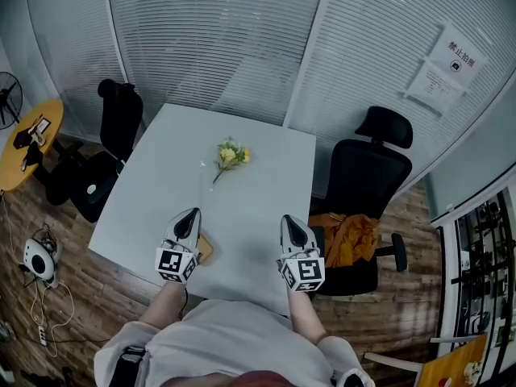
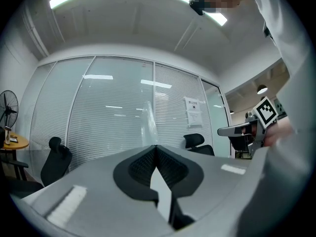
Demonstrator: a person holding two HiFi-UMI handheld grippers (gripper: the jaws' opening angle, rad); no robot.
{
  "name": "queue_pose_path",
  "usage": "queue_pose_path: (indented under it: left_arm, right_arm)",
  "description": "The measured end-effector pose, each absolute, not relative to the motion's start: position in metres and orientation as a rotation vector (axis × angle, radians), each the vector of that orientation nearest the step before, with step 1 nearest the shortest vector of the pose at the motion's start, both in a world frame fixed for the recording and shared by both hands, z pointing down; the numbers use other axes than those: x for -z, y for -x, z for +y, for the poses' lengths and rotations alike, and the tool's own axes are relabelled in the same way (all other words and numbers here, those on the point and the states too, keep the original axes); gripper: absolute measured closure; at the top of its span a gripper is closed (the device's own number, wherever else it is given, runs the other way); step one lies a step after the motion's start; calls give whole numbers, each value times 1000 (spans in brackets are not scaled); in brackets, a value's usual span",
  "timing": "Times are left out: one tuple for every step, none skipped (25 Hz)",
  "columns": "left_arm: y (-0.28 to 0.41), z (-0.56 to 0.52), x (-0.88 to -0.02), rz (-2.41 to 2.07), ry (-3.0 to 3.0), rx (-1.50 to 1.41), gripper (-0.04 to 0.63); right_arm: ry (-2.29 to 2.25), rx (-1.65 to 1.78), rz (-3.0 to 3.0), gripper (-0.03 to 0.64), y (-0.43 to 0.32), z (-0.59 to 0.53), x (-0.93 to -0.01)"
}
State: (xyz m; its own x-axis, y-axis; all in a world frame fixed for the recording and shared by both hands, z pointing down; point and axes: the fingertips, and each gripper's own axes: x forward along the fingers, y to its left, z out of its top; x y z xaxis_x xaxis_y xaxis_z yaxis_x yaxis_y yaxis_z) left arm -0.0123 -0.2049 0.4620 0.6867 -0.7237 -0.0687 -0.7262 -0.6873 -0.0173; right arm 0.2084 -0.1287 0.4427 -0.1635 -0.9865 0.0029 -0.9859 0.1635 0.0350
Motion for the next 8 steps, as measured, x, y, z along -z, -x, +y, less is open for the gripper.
queue_pose_path:
  left_arm:
    - [11, -204, -463, 1220, 2847, -82, 588]
    - [10, -203, -463, 1217, 2848, -77, 588]
    - [9, -203, -464, 1215, 2848, -72, 588]
    - [9, -203, -465, 1214, 2849, -69, 588]
    - [10, -203, -465, 1212, 2849, -68, 588]
    - [11, -204, -465, 1211, 2850, -68, 588]
    - [12, -205, -465, 1210, 2850, -68, 588]
    - [13, -205, -464, 1209, 2850, -69, 588]
  right_arm:
    - [-2016, 39, -2378, 609, -210, -128, -443]
    - [-2015, 40, -2378, 609, -211, -128, -443]
    - [-2015, 39, -2378, 609, -211, -128, -443]
    - [-2014, 37, -2377, 609, -211, -128, -444]
    - [-2013, 36, -2377, 609, -211, -129, -444]
    - [-2013, 35, -2377, 609, -210, -129, -444]
    - [-2012, 34, -2377, 609, -208, -130, -444]
    - [-2011, 34, -2377, 609, -207, -130, -444]
